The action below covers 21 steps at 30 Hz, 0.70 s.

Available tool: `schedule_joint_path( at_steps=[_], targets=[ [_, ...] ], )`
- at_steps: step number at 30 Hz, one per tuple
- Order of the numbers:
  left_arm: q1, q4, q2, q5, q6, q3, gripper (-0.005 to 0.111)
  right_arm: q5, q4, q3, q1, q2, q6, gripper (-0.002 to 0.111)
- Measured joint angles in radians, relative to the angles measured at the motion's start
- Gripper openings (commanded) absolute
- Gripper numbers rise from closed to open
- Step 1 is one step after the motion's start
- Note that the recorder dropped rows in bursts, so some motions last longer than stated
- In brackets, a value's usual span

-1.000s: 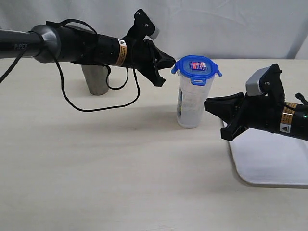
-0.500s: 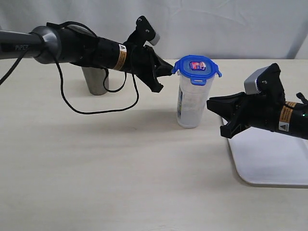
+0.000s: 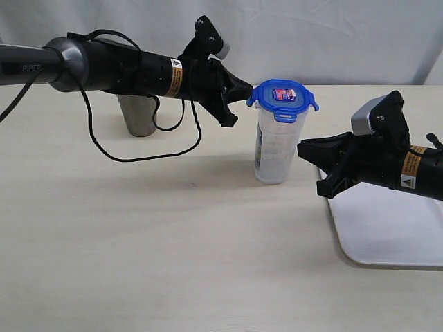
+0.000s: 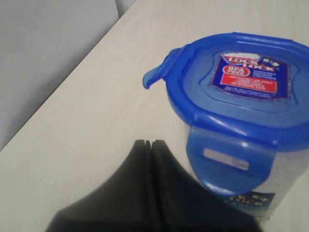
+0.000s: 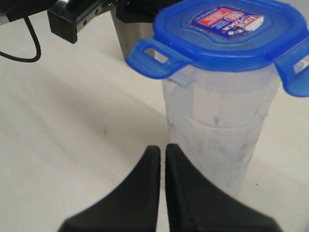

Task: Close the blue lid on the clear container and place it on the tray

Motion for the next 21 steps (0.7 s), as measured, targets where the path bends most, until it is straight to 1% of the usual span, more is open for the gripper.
schedule_joint_path(
  at_steps=[5, 13, 21],
  targets=[
    [0.0, 0.0, 0.0, -0.002, 0.004, 0.0, 0.0, 0.0, 0.0, 0.0, 0.0, 0.0, 0.0, 0.004],
    [0.0, 0.006, 0.0, -0.051, 0.001, 0.0, 0.0, 0.0, 0.0, 0.0, 0.0, 0.0, 0.0, 0.004],
    [0.0, 0.091, -0.01, -0.053, -0.077, 0.0, 0.0, 0.0, 0.0, 0.0, 0.0, 0.0, 0.0, 0.004]
  ],
)
